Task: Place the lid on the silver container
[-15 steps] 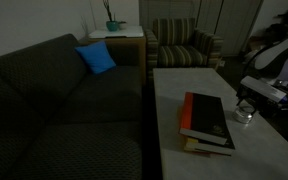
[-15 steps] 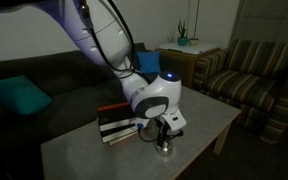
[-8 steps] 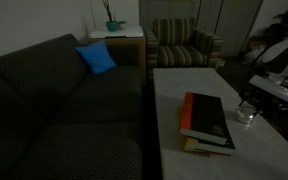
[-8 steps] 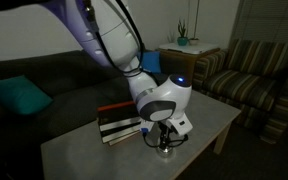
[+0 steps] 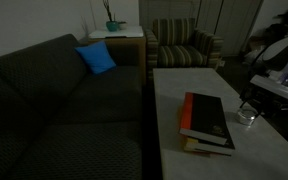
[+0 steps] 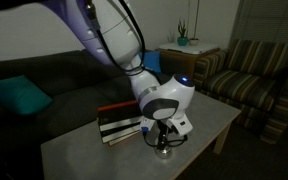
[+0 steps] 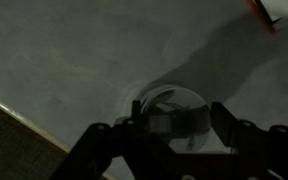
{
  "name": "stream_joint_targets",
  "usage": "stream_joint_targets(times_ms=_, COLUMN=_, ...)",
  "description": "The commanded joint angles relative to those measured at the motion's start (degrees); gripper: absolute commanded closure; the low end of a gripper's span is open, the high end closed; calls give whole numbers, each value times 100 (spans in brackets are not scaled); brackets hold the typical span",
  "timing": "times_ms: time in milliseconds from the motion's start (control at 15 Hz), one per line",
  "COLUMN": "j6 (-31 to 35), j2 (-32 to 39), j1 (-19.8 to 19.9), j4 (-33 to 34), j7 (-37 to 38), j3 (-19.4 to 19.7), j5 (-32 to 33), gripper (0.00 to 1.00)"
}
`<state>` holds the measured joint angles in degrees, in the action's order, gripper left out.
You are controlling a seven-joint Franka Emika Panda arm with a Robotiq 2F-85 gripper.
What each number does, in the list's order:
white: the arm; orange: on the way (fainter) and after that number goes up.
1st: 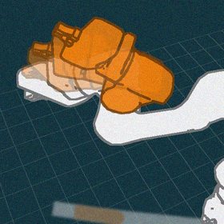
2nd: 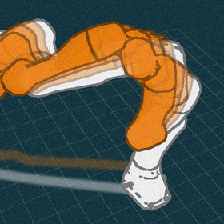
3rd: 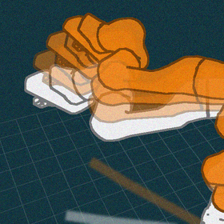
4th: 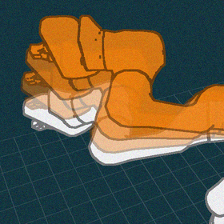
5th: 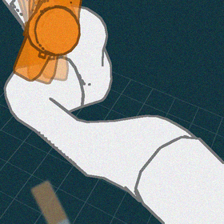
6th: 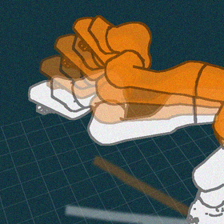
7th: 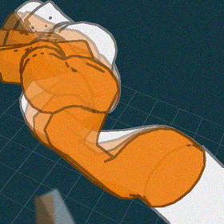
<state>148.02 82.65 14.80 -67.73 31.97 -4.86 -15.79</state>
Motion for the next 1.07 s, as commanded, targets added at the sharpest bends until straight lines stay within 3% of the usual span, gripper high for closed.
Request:
stream_joint_targets(times_ms=0, j6=-383, j2=-45, j1=-17, j4=48, j7=63, j3=82, j5=58, gripper=56)
stream_joint_targets(times_ms=200, j6=-933, j2=42, j1=-163, j4=317, j7=-86, j3=280, j5=-205, gripper=56)
stream_joint_targets(times_ms=400, j6=-1124, j2=28, j1=-127, j4=350, j7=92, j3=260, j5=17, gripper=56)
stream_joint_targets(times_ms=1000, j6=-452, j2=-184, j1=-263, j4=3, j7=583, j3=406, j5=-36, gripper=56)
